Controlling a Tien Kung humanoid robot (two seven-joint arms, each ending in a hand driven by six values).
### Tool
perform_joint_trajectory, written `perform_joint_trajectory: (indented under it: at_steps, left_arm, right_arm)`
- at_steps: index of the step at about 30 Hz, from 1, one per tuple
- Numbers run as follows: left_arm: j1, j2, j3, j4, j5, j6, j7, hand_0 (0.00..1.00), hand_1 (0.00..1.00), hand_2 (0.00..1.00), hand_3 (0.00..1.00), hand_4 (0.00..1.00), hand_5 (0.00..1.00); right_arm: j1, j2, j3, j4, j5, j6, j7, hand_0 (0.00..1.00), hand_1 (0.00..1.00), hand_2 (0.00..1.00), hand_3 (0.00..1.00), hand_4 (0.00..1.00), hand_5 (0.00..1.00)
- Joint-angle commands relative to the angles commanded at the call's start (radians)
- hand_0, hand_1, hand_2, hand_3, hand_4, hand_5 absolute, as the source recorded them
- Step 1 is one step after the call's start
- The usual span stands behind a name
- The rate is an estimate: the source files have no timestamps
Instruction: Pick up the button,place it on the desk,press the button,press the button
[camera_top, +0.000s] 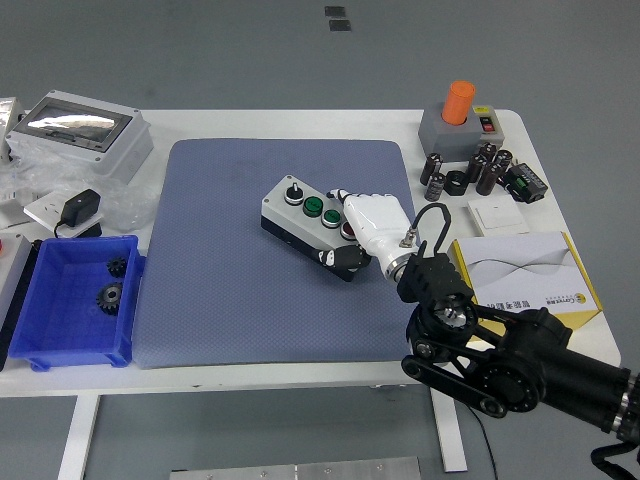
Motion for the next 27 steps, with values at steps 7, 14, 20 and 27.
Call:
perform_joint_trajectory:
  at_steps: [7, 14, 20, 27]
  left_arm:
    - [0.001, 0.001, -0.002, 0.000, 0.005, 0.000, 0.001, 0.702, 0.686, 0.680, 0.829, 0.644, 0.911]
    - [0.001, 0.002, 0.001, -0.003, -0.002, 0.003, 0.007, 0.702, 0.686, 0.681, 0.829, 0.644, 0.910]
    - [-0.001, 0.000, 0.001, -0.004, -0.001, 0.003, 0.007, 0.702, 0.686, 0.681, 0.829, 0.644, 0.908]
    - [-0.003, 0.000, -0.001, -0.004, 0.002, 0.003, 0.005, 0.702, 0.686, 0.681, 0.828, 0.643, 0.906]
  right_arm:
    - [0.030, -0.044, 0.034, 0.059, 0.091, 0.035, 0.117, 0.047, 0.231, 0.337, 0.407, 0.366, 0.002]
    - [0.072, -0.119, -0.008, 0.158, 0.175, 0.100, 0.295, 0.047, 0.230, 0.339, 0.406, 0.362, 0.002]
    - [0.079, -0.122, -0.060, 0.113, 0.063, 0.086, 0.387, 0.054, 0.230, 0.340, 0.406, 0.361, 0.002]
    - [0.071, -0.096, -0.082, 0.041, -0.047, 0.063, 0.429, 0.065, 0.245, 0.345, 0.418, 0.343, 0.002]
